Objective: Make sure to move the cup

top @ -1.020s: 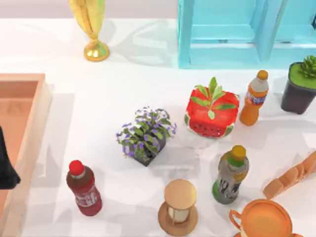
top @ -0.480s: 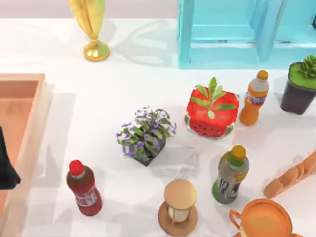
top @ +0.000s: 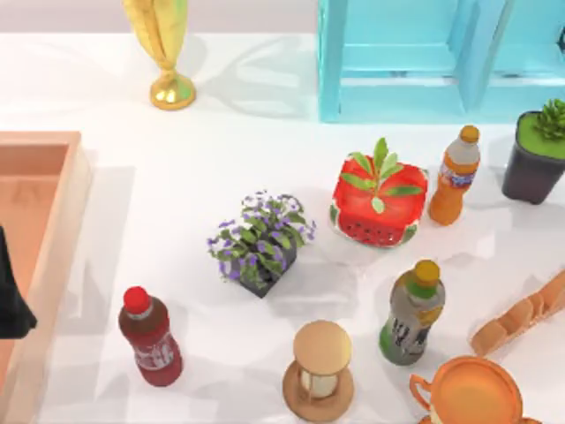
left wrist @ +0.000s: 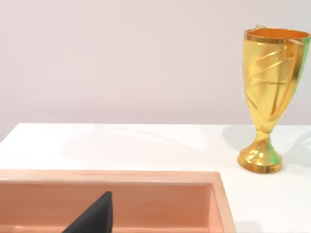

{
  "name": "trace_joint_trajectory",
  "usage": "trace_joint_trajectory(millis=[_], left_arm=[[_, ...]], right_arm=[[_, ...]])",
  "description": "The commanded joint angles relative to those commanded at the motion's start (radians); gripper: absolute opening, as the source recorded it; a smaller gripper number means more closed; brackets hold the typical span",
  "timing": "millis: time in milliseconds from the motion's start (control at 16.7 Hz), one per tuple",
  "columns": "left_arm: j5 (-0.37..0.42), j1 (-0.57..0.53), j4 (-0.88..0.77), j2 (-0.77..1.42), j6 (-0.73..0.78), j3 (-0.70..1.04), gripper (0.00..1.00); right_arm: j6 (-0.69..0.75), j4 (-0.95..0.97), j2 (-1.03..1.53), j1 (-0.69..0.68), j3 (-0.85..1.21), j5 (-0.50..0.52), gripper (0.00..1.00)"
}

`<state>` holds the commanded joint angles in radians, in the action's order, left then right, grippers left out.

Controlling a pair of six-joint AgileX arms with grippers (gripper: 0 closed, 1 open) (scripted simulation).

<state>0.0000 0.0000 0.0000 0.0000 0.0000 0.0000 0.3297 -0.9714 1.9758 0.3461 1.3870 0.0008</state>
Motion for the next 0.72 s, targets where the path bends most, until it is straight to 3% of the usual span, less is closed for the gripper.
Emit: trace_joint_trajectory(millis=[360,720], left_arm=[[0.000,0.000,0.000,0.000,0.000,0.000,1.00],[0.000,0.000,0.000,0.000,0.000,0.000,1.00]], right_arm=[[0.000,0.058,0.018,0.000,-0.051,0.000,1.00],[0.000,0.058,0.018,0.000,-0.051,0.000,0.55]])
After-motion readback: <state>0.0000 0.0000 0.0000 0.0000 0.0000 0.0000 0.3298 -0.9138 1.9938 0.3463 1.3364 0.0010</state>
